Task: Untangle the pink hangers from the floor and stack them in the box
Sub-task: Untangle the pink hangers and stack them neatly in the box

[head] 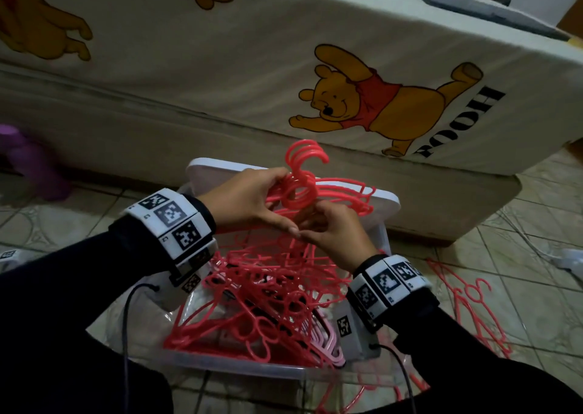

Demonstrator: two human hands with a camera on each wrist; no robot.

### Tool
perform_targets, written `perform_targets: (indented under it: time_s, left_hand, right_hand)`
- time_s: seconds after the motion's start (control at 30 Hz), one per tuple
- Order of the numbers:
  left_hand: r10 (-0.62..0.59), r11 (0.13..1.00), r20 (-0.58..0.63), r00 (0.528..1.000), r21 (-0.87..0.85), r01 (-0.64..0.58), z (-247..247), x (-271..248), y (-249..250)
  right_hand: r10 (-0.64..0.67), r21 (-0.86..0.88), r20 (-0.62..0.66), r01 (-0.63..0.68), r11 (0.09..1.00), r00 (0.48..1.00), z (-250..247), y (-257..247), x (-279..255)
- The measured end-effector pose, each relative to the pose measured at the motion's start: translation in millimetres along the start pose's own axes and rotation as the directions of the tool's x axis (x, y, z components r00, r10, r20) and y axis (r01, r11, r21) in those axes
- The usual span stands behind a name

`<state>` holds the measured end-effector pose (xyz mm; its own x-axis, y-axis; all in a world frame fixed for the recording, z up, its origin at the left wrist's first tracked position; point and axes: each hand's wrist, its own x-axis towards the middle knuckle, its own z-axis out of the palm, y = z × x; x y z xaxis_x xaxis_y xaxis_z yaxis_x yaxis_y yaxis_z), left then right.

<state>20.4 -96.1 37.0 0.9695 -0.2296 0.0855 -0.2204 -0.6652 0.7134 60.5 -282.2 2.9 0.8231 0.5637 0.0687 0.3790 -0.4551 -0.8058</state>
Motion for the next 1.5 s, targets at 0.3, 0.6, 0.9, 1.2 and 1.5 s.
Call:
perform_targets:
  time_s: [0.3,0.6,0.9,1.2,1.5]
  left_hand:
    - [-0.013,0.998,-0.083,0.996,0.062,0.019,-2,3,-11]
    - [-0.041,0.978,-0.091,0.995,0.202,0.059,-1,3,-24]
    - [-0.125,0.955,-0.171,0.977,0.247,0.166,-11,8,-20]
    - [-0.144,0.977,-0.267,0.953,0.114,0.179,-20,10,-15]
    - [-0.135,0.991,-0.210,0.968,-0.025,0.132,-22,6,-4]
  right_hand:
    - [-0.022,0.109,-0.055,0.028,0.994,0.998,-6,-1,-1]
    - [-0.095,-0.249,0.112,0.120,0.961,0.989,-25,-6,-8]
    - [-0.071,-0.271,0.140,0.107,0.957,0.988,-42,-13,-11]
    - [0.076,0.507,0.176,-0.157,0.847,0.981,-58,-14,-8]
    - [-0.230,0.076,-0.087,0.237,0.969,0.969,-51,-30,-6]
